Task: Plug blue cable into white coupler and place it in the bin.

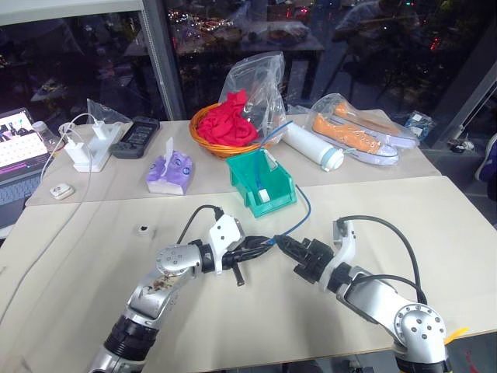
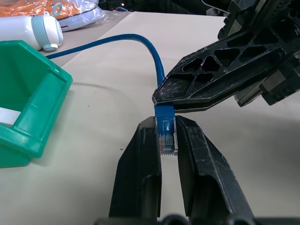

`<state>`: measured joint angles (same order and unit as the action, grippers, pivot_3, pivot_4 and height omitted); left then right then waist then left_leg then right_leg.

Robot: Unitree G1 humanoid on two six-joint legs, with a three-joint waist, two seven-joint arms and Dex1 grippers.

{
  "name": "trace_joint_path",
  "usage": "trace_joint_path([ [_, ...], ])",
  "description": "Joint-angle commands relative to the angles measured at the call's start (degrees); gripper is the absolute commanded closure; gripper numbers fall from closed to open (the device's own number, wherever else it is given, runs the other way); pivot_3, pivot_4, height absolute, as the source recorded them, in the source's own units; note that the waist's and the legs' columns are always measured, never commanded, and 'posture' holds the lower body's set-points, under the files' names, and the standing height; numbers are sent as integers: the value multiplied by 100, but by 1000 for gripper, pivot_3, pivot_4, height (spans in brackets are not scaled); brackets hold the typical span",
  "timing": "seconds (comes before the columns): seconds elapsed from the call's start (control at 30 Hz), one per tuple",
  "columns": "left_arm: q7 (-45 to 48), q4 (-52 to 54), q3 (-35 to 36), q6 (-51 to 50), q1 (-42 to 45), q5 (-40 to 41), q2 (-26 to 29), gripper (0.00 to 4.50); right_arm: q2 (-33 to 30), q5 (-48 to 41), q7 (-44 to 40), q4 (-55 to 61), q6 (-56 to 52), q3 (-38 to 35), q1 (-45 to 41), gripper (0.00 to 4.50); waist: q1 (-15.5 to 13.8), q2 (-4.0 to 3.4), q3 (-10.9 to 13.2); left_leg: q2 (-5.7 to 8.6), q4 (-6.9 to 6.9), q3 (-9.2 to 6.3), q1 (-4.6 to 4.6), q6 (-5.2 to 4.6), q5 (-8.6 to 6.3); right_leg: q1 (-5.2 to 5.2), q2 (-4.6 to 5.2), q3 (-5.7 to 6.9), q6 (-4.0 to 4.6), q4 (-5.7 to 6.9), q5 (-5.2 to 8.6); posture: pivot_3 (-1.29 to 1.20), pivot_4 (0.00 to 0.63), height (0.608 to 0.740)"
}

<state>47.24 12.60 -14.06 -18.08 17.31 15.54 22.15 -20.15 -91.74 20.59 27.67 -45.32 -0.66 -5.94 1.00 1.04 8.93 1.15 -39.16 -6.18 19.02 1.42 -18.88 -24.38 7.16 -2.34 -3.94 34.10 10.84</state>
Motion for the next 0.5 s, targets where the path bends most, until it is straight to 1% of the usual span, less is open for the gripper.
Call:
trace_joint_path([
  [0.03,-68,163,-66,-66,0,-27,-41,4423,1,-87,-301,396,-34,163,-165,4461,1,0,0,0,0,0,0,0,0,0,0,0,0,0,0,0,150,732],
  [0.23,16,194,-47,-71,-37,84,-24,4423,5,-16,-307,384,5,166,-151,4461,1,0,0,0,0,0,0,0,0,0,0,0,0,0,0,0,150,732],
  [0.3,-28,173,-52,-53,-25,16,-13,3419,3,-1,-307,388,5,170,-146,4500,1,0,0,0,0,0,0,0,0,0,0,0,0,0,0,0,150,732],
  [0.43,-90,185,29,-179,-1,128,-64,1890,-9,41,-294,380,72,149,-119,4500,0,0,0,0,0,0,0,0,0,0,0,0,0,0,0,0,150,732],
  [0.5,-144,214,107,-284,1,203,-82,1890,-13,85,-307,359,119,110,-106,4500,-8,0,0,0,0,0,0,0,0,0,0,0,0,0,0,0,150,732],
])
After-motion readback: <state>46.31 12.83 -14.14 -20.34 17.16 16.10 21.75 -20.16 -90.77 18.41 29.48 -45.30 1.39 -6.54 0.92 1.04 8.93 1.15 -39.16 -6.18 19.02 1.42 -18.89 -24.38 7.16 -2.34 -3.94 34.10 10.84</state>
